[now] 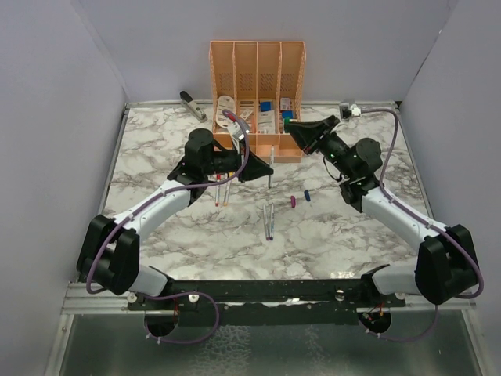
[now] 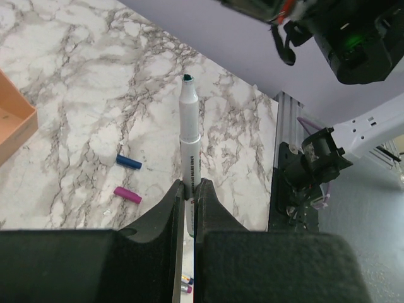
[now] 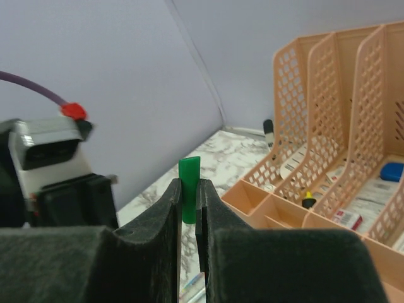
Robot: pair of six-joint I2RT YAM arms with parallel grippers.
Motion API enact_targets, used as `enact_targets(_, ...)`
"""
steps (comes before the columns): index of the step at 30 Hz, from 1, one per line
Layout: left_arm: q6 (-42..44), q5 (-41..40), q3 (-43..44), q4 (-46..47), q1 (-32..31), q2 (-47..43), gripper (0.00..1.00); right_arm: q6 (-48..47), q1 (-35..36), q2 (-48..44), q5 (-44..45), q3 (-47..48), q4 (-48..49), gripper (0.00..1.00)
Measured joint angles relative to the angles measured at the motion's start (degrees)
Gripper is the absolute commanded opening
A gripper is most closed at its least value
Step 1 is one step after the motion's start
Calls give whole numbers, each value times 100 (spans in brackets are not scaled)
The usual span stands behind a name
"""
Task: Insert the pens into the pen caps
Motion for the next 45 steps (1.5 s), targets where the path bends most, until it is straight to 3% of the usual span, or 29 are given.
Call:
enact_targets(17,-107,-11,186,-83,-87,203,0,1097,0,-127,-680,-627,2052,1)
enact_targets(45,201,-264,297,-358,-328,214,0,1325,0,20,-1145,-643,2269,1)
